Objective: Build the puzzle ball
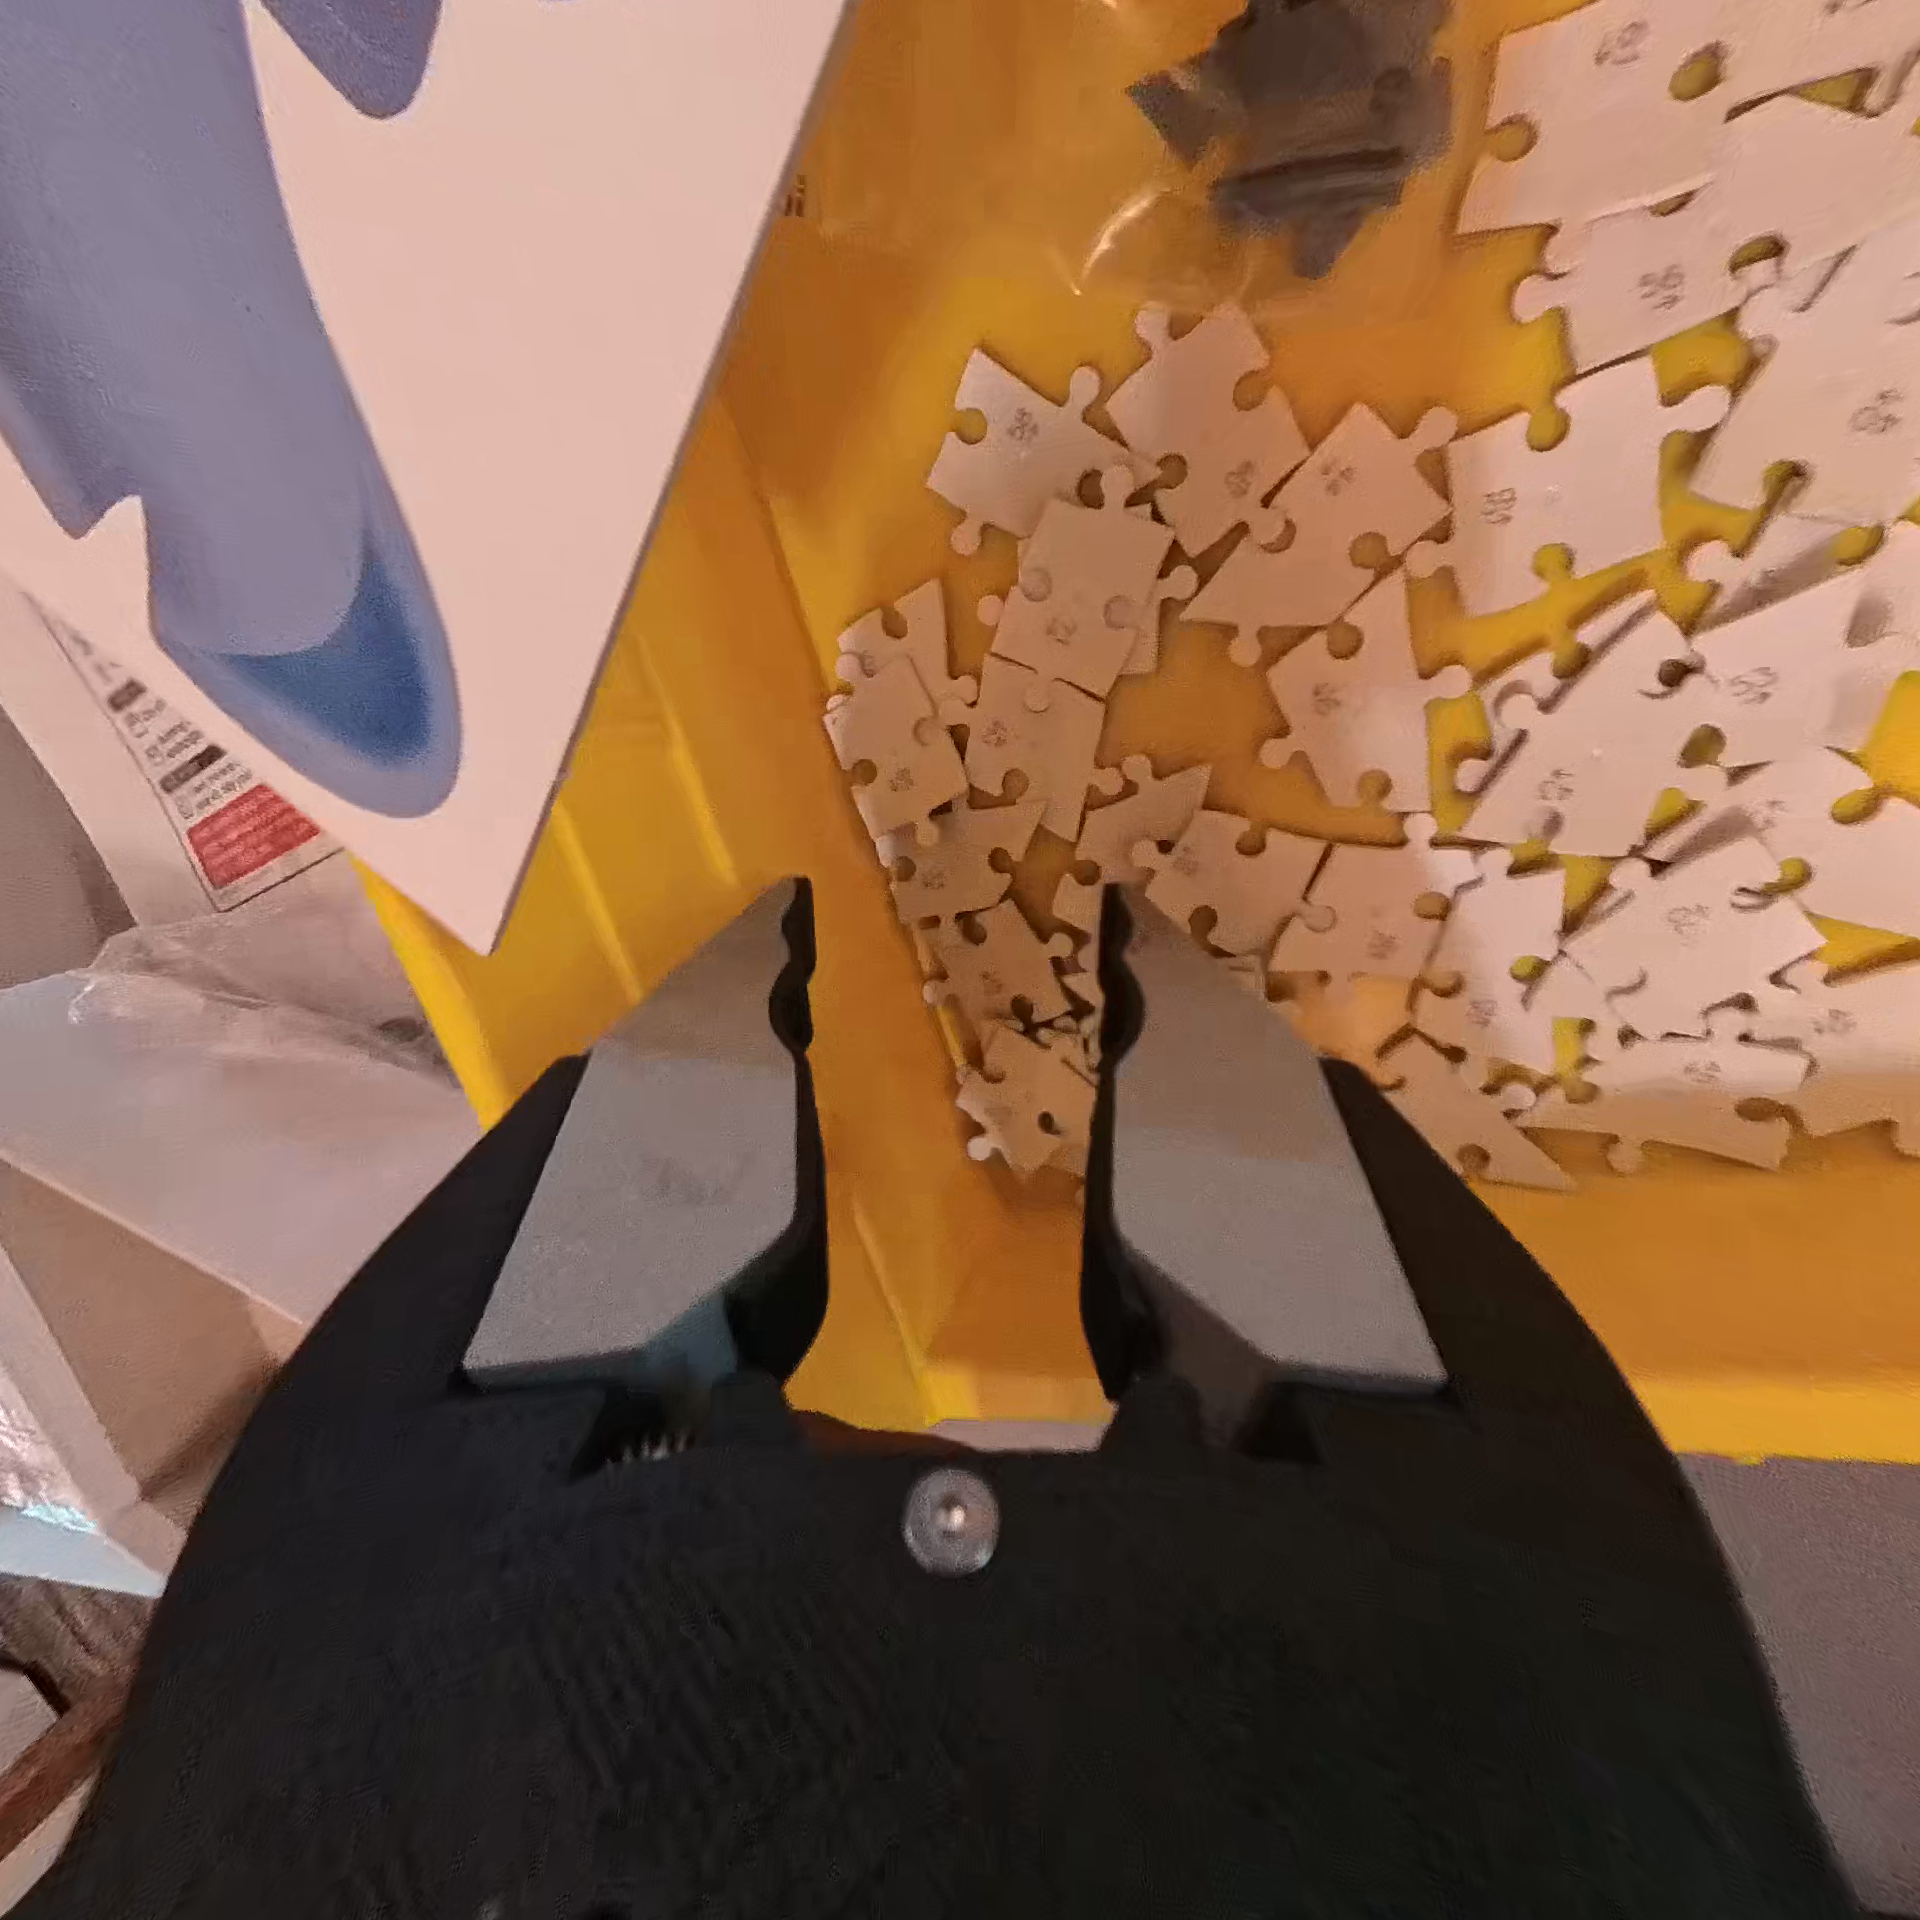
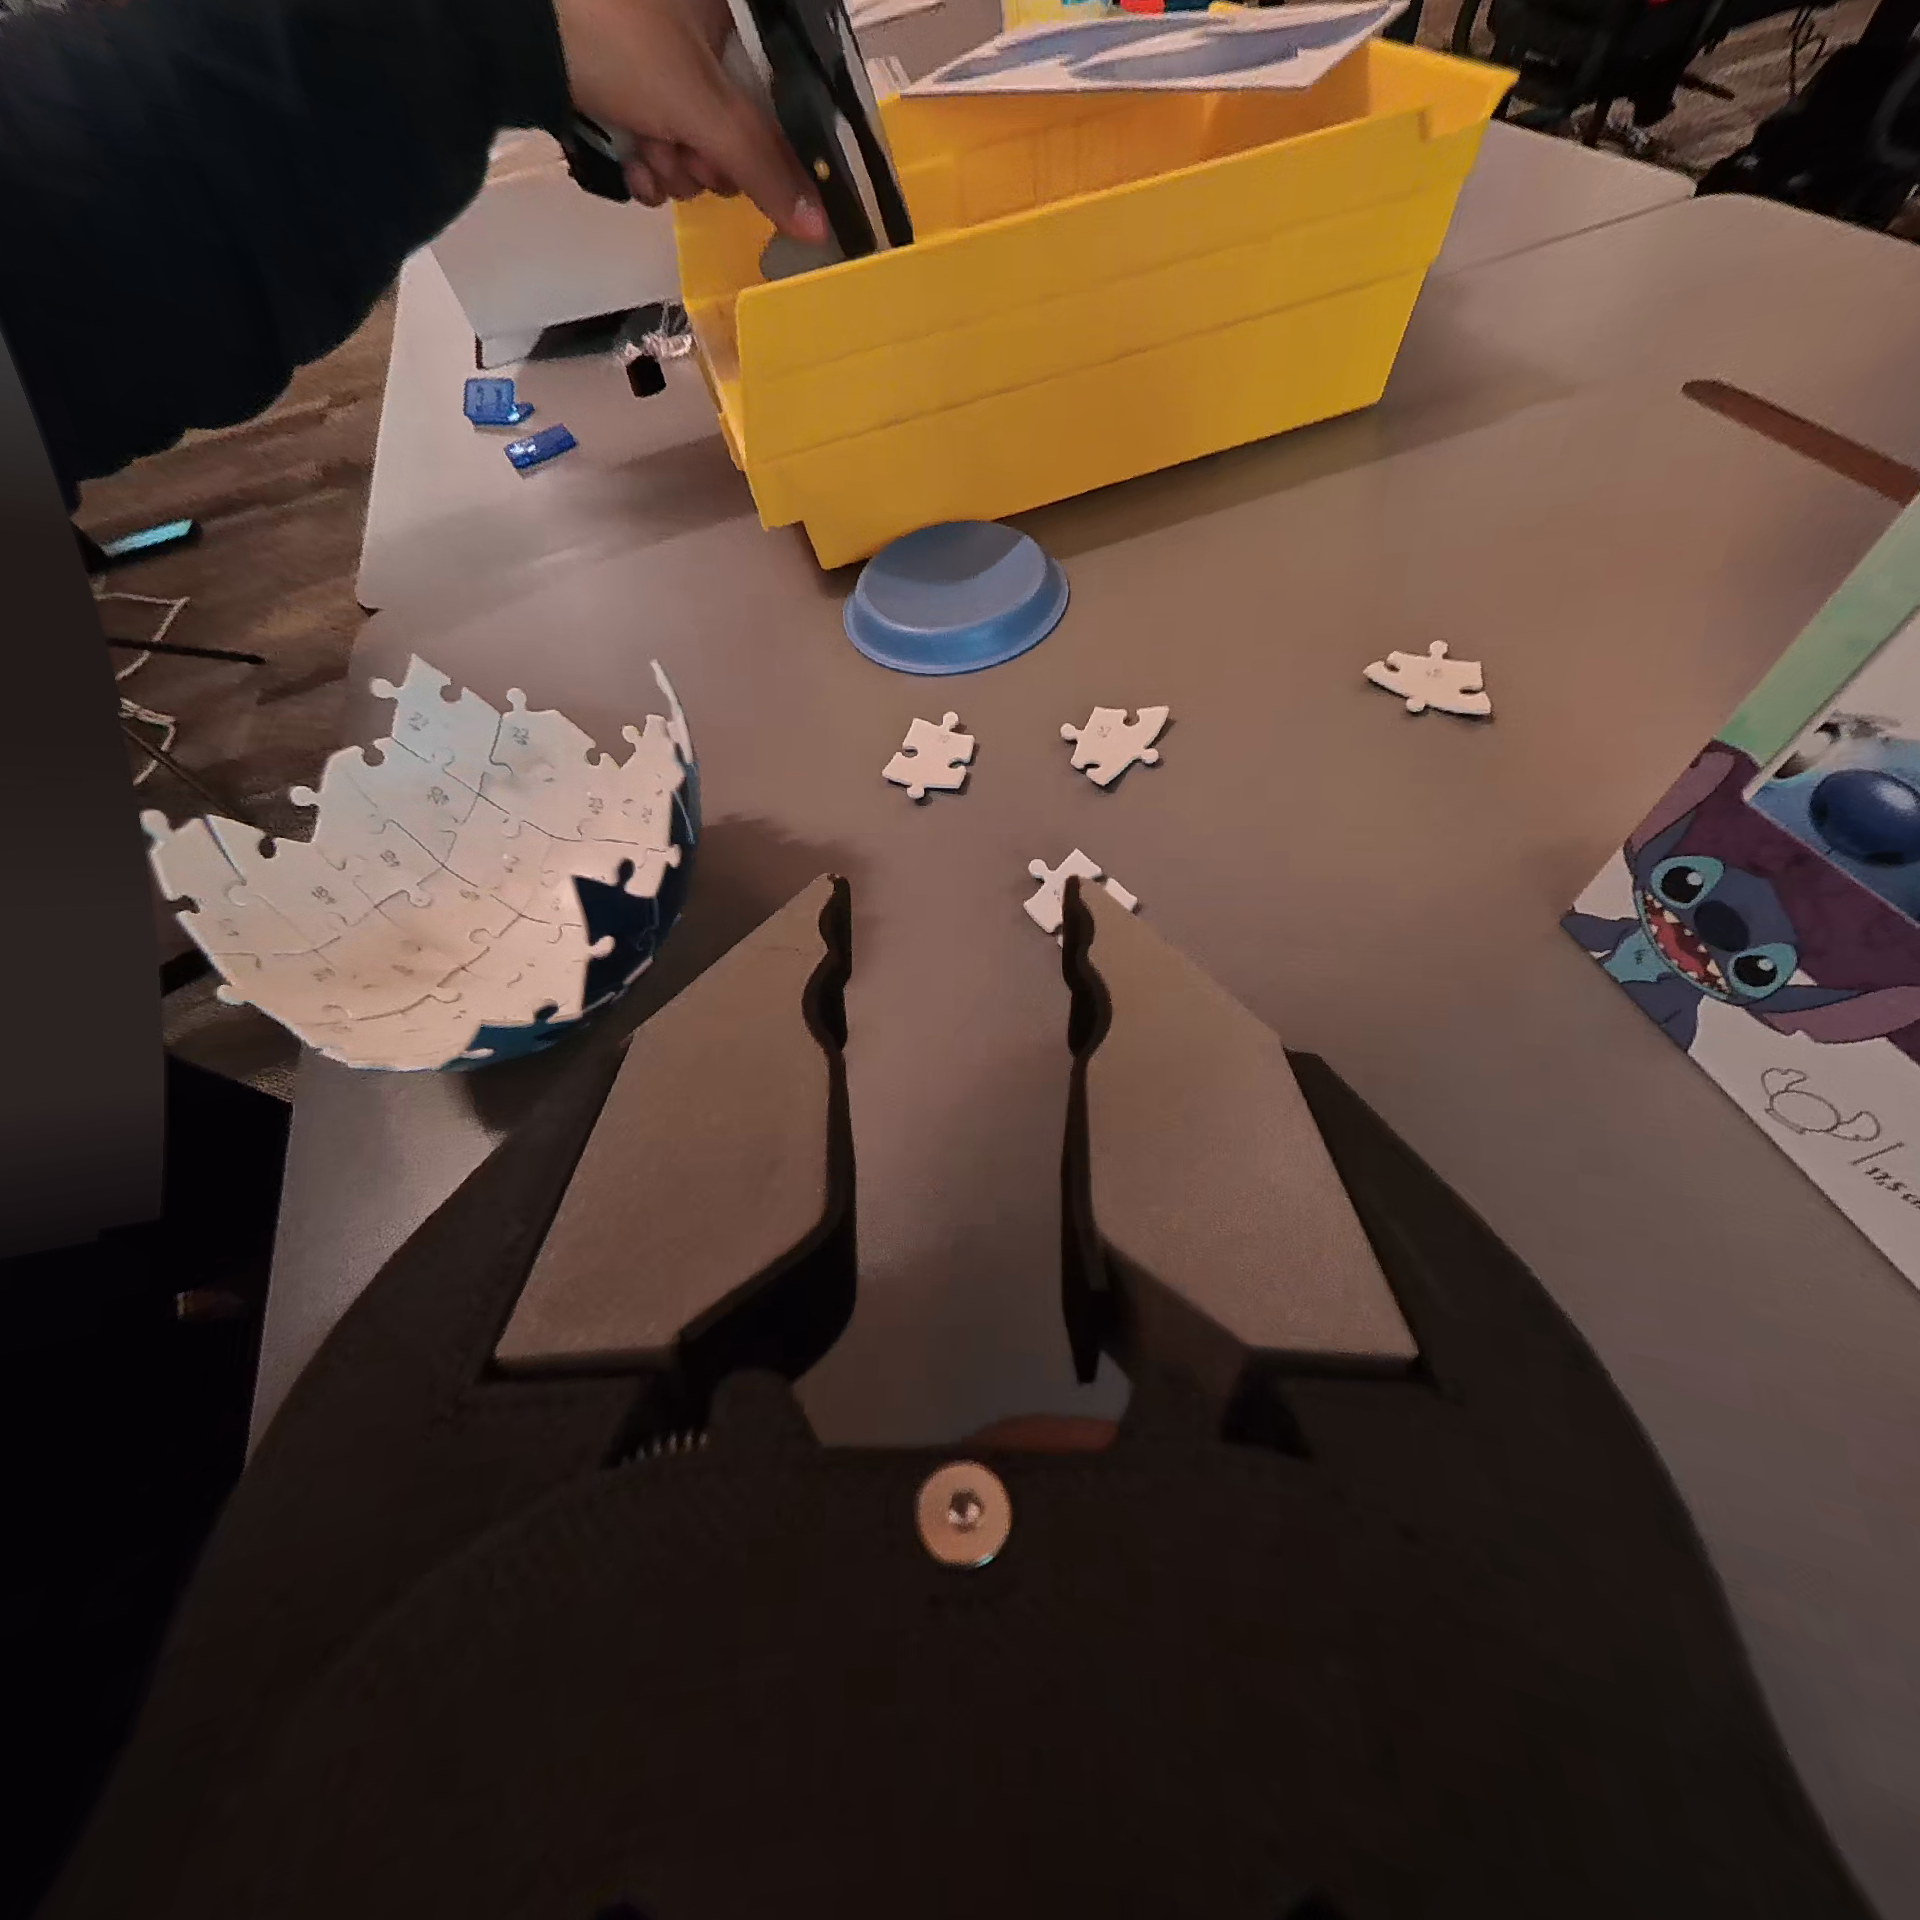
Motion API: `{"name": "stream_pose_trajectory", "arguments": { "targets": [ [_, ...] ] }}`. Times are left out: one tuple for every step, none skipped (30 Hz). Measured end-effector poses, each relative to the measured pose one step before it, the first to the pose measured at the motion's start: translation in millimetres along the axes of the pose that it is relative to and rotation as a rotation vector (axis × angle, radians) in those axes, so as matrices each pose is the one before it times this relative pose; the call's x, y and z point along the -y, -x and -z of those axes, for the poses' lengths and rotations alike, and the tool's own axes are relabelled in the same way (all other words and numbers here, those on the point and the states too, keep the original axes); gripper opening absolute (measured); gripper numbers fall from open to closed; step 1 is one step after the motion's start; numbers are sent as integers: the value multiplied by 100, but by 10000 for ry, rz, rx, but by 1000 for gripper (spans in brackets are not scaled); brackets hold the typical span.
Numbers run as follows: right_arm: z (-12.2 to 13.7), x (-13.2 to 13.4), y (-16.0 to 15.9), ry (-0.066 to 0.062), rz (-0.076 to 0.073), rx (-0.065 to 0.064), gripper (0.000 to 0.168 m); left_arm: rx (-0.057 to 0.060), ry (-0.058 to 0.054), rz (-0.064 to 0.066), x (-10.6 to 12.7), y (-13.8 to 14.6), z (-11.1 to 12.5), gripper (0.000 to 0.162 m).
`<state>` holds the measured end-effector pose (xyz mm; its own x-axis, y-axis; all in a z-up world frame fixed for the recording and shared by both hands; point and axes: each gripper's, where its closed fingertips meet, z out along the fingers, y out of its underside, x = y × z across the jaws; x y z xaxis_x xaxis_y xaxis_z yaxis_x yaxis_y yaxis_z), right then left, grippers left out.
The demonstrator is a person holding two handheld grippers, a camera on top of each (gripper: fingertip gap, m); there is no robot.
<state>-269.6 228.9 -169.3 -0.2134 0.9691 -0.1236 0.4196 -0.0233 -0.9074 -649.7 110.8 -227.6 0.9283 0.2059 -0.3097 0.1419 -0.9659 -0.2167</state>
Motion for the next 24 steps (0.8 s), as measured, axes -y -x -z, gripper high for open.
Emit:
{"name": "stream_pose_trajectory", "arguments": {
  "targets": [
    [86, 156, 111, -52, 28, 3, 38, 108, 158, -35, -157, 9, -429, 50],
    [70, 146, 89, -54, 32, 0, 38, 149, 132, -62, -136, 107, -437, 45],
    [71, 153, 83, -61, 39, -9, 37, 81, 164, -79, -233, -126, -413, 43],
    [57, 118, 37, -49, 32, -19, 37, 95, -11, -57, -15, -110, -156, 36],
    [46, 67, 33, -26, 19, -15, 37, 334, -2, -104, -37, 342, -39, 38],
    [26, 33, 37, -16, 14, -3, 37, 240, 12, -148, -68, 178, -42, 34],
    [26, 25, 56, -10, 18, -1, 37, 226, -32, -174, -30, 101, -228, 30],
    [13, 17, 61, 1, 28, 4, 37, 151, -179, -209, 164, -51, -188, 26],
    [20, 24, 63, 0, 41, -5, 37, 346, -259, -198, 220, 302, -21, 28],
    [14, 66, 73, -17, 46, -3, 37, 207, -131, -185, 67, 138, -44, 28],
    [20, 73, 93, -24, 41, 14, 37, 110, -76, -117, 49, -38, -42, 24],
    [23, 76, 82, -26, 29, 15, 37, -100, -117, -187, 42, -459, -66, 14],
    [36, 68, 38, -29, 18, 4, 36, 61, -111, -140, 27, -173, 35, 10],
    [17, 45, 16, -18, 2, 7, 36, 49, -41, -183, 7, -125, 26, 8],
    [13, -3, 19, -1, -14, 18, 36, -23, -29, -73, -1, -161, 17, 5],
    [3, -20, 2, 1, -23, 19, 36, -89, -38, 16, -24, -193, 62, 0],
    [11, -2, 5, 1, -22, 21, 36, 112, -1, -16, -93, 205, 33, 0],
    [10, 3, 0, -5, -11, 7, 36, 80, -101, -52, -14, 187, 70, 0],
    [19, 12, -8, -7, 2, -2, 36, -44, -147, 20, 26, 53, 205, 0],
    [22, 13, 18, -2, 5, 3, 36, -22, -113, 103, -30, 171, 238, 0],
    [20, 21, 11, -7, 6, 6, 36, -19, -111, 92, -32, 168, 314, 0],
    [17, 22, 17, -8, 5, 3, 36, -82, -155, 118, 61, 85, 340, 0],
    [11, 20, 17, -3, 4, 4, 36, -192, -207, 131, 155, -28, 375, 0],
    [-8, -15, 25, 7, -7, 17, 36, -173, -205, 116, 148, -53, 337, 0]
  ]
}}
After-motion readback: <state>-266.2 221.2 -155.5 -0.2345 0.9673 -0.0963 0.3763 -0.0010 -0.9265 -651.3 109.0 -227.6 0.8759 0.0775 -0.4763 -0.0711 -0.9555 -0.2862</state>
